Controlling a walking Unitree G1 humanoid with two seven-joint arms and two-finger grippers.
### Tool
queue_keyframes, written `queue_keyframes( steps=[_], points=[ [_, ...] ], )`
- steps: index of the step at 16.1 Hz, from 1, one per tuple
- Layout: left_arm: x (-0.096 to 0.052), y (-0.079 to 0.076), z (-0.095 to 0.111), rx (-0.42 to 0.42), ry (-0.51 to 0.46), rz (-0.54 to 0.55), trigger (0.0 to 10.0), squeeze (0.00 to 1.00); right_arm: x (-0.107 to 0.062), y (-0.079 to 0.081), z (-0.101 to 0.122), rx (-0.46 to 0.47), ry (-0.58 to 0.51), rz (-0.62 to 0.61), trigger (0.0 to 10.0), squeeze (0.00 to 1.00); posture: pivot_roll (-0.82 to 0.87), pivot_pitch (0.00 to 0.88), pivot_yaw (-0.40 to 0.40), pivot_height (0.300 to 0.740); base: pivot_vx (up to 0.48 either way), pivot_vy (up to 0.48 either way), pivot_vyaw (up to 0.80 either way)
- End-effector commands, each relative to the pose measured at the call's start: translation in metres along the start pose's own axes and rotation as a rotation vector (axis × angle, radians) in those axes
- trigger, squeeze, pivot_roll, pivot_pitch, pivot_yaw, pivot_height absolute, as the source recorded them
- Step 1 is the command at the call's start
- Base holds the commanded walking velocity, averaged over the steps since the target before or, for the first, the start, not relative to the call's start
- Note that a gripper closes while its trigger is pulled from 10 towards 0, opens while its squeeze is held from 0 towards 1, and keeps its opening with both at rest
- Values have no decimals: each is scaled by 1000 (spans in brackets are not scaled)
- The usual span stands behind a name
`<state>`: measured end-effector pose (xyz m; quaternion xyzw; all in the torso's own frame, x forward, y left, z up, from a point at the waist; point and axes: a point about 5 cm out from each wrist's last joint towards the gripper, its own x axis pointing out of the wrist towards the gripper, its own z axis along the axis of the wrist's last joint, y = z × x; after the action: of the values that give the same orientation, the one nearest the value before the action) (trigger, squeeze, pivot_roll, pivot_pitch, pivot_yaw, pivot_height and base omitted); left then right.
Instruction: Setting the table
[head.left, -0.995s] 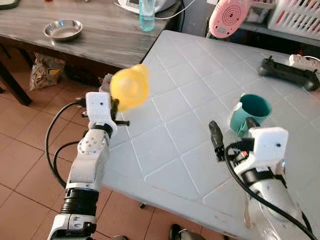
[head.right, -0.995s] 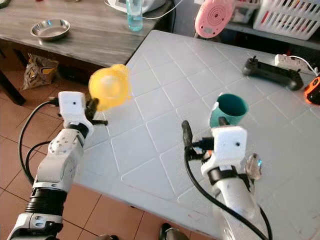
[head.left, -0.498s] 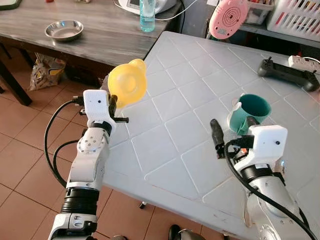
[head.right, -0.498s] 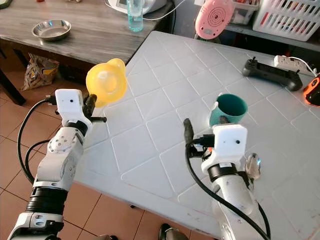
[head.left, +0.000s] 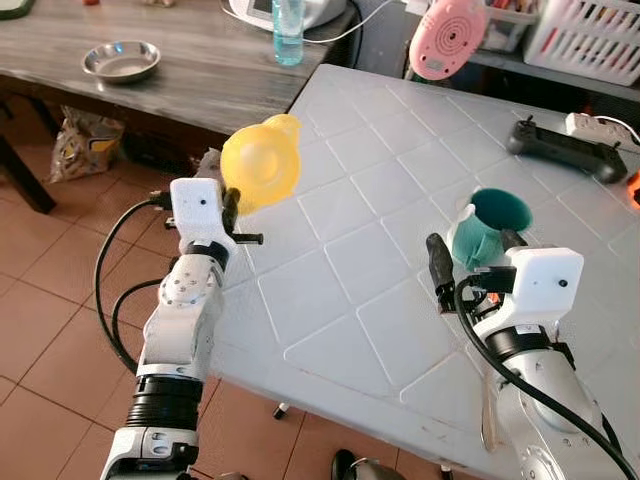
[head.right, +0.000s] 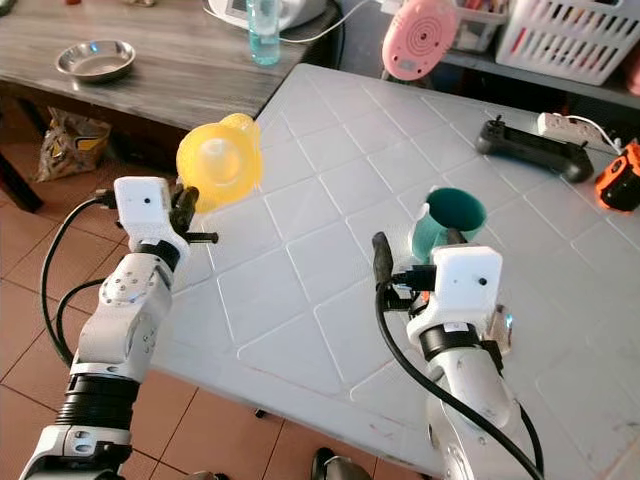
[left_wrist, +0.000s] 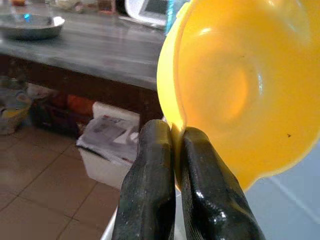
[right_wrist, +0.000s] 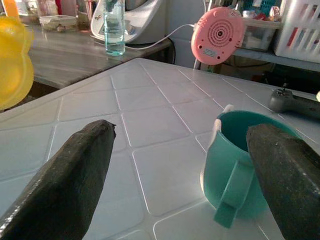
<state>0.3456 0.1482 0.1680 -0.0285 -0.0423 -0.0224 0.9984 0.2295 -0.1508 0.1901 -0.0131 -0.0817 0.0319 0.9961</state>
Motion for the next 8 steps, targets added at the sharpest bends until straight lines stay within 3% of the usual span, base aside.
queue_keyframes(
  steps=[1, 4, 8],
  points=[
    [1, 1, 0, -3, 3, 7, 10000, 0, -1, -3, 0, -13, 1, -10, 10000, 0, 41, 140, -67, 740, 0, 0, 0],
    [1, 1, -2, 5, 8, 8, 10000, 0, -1, -3, 0, -16, 0, -14, 10000, 0, 39, 141, -66, 740, 0, 174, 0],
    [2, 0, -2, 18, 5, -3, 10000, 0, -1, -3, 0, -22, -3, -16, 10000, 0, 37, 141, -64, 740, 0, 412, 0]
  ],
)
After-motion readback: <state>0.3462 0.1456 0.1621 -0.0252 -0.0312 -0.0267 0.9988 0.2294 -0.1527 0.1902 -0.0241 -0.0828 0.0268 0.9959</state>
